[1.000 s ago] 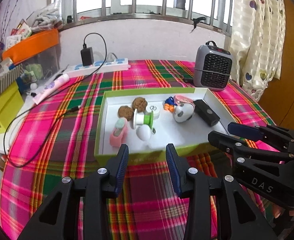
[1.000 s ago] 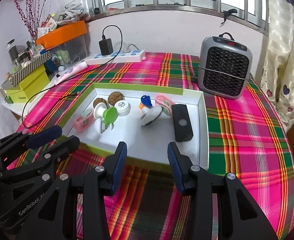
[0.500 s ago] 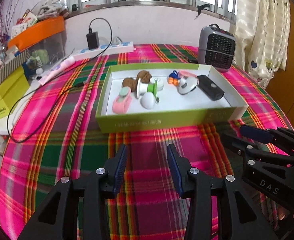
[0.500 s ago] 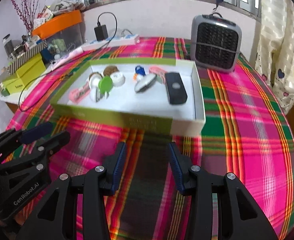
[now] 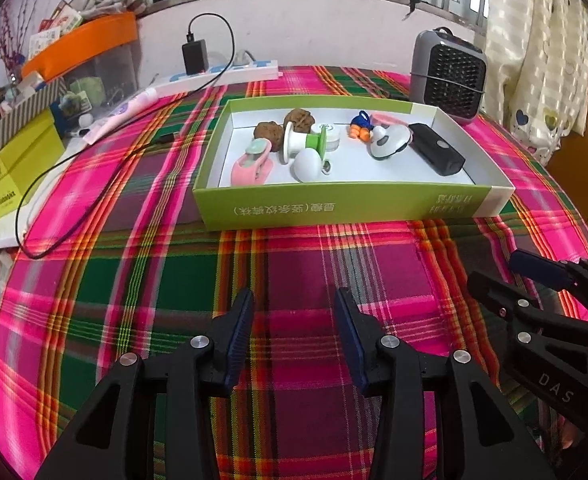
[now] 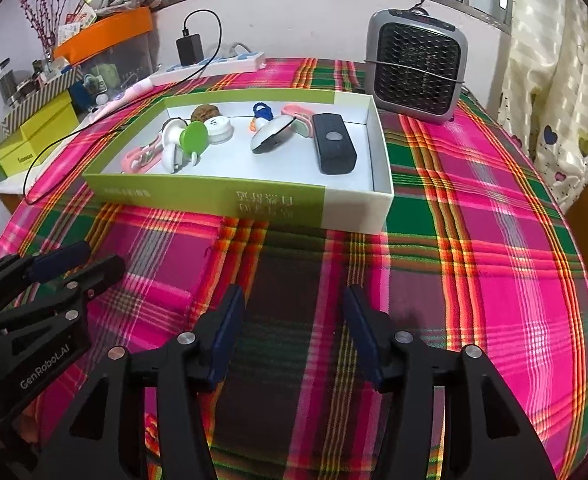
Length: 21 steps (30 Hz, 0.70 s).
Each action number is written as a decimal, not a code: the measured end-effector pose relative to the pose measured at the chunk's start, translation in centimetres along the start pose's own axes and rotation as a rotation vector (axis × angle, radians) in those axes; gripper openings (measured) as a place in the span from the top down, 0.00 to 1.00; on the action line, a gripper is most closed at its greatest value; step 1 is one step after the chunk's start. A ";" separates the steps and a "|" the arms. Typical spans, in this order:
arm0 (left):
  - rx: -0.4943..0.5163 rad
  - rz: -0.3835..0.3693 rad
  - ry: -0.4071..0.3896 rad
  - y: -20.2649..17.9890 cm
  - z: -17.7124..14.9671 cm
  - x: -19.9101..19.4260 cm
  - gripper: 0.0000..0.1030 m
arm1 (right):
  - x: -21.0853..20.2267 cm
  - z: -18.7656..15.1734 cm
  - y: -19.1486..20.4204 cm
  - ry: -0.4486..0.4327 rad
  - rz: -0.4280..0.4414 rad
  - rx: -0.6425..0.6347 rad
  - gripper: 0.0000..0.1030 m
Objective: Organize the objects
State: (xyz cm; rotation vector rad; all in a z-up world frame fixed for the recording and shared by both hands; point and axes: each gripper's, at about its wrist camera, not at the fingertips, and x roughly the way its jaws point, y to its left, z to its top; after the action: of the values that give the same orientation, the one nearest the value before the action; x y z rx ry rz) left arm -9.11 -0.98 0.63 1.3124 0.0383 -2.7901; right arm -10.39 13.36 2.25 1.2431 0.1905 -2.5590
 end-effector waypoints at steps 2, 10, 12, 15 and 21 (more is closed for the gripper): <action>0.000 0.000 0.001 0.0 0.0 0.0 0.57 | -0.1 -0.1 0.0 -0.001 -0.014 0.001 0.47; -0.003 -0.004 0.003 -0.2 0.0 0.1 0.50 | 0.0 -0.2 -0.1 0.003 -0.029 0.019 0.40; -0.004 -0.008 0.003 -0.1 0.0 0.1 0.50 | 0.1 -0.3 -0.2 0.003 -0.028 0.023 0.39; -0.001 -0.008 0.004 -0.2 0.0 0.1 0.48 | 0.1 -0.3 -0.2 0.003 -0.028 0.022 0.39; -0.002 -0.008 0.004 -0.2 0.0 0.1 0.48 | 0.1 -0.3 -0.2 0.003 -0.028 0.022 0.39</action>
State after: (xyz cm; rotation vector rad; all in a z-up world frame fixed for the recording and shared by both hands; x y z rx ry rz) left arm -9.21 -0.82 0.57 1.3203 0.0465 -2.7935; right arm -10.29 13.59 2.01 1.2614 0.1820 -2.5900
